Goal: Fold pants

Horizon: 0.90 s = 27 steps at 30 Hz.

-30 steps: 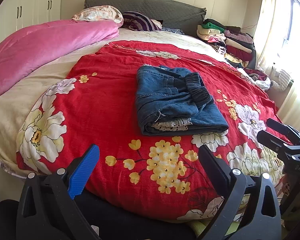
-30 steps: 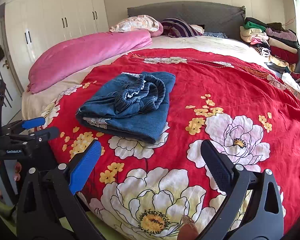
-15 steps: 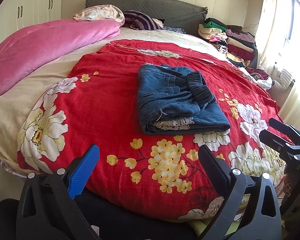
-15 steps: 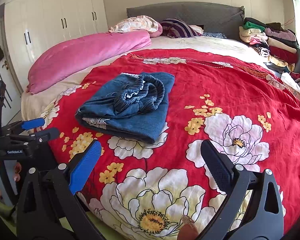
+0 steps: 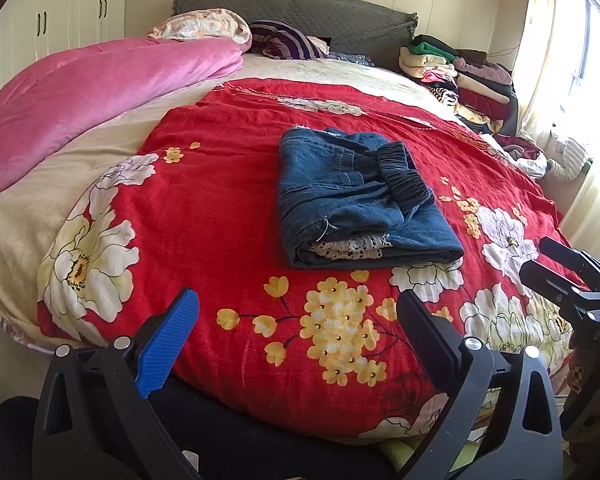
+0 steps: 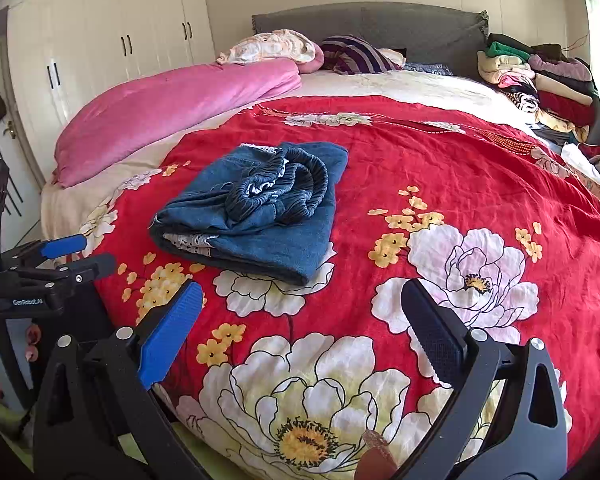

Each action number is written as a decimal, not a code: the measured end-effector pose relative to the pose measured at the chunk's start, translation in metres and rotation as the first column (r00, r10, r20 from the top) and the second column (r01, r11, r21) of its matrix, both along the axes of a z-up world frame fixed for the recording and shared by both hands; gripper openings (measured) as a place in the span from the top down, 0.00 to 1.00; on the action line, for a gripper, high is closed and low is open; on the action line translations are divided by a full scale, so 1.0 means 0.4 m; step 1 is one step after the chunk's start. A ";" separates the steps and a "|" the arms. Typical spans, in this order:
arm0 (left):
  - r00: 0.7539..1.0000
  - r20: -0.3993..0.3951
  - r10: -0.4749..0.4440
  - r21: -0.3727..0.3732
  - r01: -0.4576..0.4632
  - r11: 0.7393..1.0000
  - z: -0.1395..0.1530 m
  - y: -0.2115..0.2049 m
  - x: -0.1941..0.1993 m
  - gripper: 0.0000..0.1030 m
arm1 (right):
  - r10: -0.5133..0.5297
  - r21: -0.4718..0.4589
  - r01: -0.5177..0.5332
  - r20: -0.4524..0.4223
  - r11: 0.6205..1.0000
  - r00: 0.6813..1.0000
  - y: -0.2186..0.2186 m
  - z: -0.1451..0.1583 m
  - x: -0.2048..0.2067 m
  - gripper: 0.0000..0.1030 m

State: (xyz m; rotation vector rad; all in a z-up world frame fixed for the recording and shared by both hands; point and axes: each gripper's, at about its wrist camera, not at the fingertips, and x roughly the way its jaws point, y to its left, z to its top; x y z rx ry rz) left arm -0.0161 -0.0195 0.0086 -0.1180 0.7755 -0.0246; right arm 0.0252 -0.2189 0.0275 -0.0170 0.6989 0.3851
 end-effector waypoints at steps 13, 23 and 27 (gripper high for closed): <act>1.000 -0.001 0.001 0.001 -0.001 1.000 0.001 0.004 0.000 0.04 | -0.006 -0.003 0.006 -0.005 1.000 1.000 -0.001 -0.007 -0.003 0.09; 1.000 -0.003 0.000 0.001 0.000 1.000 0.001 0.004 0.001 0.04 | -0.010 -0.004 0.010 -0.005 1.000 1.000 -0.003 -0.008 -0.002 0.09; 1.000 -0.004 0.001 0.002 -0.001 1.000 0.000 0.007 0.000 0.04 | -0.011 -0.005 0.011 -0.004 1.000 1.000 -0.005 -0.009 -0.001 0.09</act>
